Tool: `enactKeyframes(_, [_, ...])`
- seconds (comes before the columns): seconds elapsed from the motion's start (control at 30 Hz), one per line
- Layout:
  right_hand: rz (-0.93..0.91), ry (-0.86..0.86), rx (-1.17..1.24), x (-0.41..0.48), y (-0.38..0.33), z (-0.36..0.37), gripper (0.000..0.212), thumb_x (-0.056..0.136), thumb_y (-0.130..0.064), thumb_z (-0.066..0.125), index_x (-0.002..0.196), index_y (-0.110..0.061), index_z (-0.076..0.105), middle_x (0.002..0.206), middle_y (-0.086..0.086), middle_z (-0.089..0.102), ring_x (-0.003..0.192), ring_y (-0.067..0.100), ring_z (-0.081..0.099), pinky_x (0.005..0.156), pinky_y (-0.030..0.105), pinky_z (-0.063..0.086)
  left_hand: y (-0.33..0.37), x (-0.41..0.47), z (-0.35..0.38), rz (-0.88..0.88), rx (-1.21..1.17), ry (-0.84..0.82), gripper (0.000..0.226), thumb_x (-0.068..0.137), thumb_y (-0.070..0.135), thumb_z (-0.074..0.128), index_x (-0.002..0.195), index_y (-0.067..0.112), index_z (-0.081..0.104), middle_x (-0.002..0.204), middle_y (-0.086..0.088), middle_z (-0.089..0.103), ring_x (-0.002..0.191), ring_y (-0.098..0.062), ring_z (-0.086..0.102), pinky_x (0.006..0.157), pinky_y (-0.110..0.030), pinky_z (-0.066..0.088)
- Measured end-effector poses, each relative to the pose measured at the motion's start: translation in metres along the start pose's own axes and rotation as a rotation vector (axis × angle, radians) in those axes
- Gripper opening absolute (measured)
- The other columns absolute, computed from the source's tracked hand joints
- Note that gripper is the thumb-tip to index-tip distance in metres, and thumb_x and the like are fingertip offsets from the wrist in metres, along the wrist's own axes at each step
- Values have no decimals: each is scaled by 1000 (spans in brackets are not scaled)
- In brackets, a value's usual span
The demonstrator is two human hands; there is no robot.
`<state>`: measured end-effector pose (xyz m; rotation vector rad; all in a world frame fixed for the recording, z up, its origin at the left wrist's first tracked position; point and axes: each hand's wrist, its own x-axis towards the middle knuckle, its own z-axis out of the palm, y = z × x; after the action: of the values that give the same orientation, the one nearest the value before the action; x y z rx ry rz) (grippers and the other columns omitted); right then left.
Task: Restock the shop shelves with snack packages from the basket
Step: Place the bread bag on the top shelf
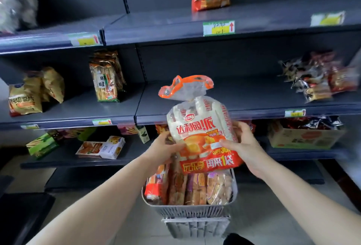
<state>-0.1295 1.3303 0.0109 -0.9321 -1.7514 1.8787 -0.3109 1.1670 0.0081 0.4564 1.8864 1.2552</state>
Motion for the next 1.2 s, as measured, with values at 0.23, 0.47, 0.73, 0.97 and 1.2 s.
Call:
enactKeyframes(0.23, [-255, 76, -124, -23, -67, -6, 57, 85, -27, 72, 128, -34, 34, 124, -14, 55, 107, 9, 62, 89, 41, 55, 65, -21, 1, 324, -105, 30, 52, 88, 21, 72, 129, 37, 44, 116, -6, 64, 101, -26, 69, 90, -52, 55])
enactKeyframes(0.47, [-412, 333, -258, -21, -127, -20, 54, 87, -37, 69, 135, -34, 45, 124, -6, 39, 107, 10, 56, 80, 28, 53, 144, -34, 10, 538, -222, 54, 49, 90, 21, 70, 131, 35, 48, 101, -7, 68, 87, -21, 73, 75, -43, 60])
enactKeyframes(0.73, [-526, 316, -183, 29, -219, -37, 37, 92, -33, 64, 128, -31, 55, 121, -2, 59, 95, 9, 66, 70, 25, 57, 253, -26, 21, 677, -185, 167, 60, 95, 19, 62, 145, 29, 31, 125, 4, 54, 98, -14, 65, 65, -26, 55])
enactKeyframes(0.97, [-661, 420, -247, 102, -297, -37, 61, 96, -33, 58, 148, -37, 27, 139, -1, 49, 117, 19, 57, 91, 47, 55, 337, 6, 25, 779, -141, 224, 71, 90, 4, 67, 141, 27, 22, 107, 15, 46, 97, -11, 61, 85, -37, 58])
enactKeyframes(1.2, [-592, 335, -385, 194, -325, -60, 67, 93, -34, 64, 148, -29, 26, 135, -2, 54, 112, 20, 58, 83, 37, 54, 392, 96, 34, 744, -40, 298, 96, 81, 3, 75, 149, 38, 17, 136, 2, 50, 111, -22, 62, 85, -44, 59])
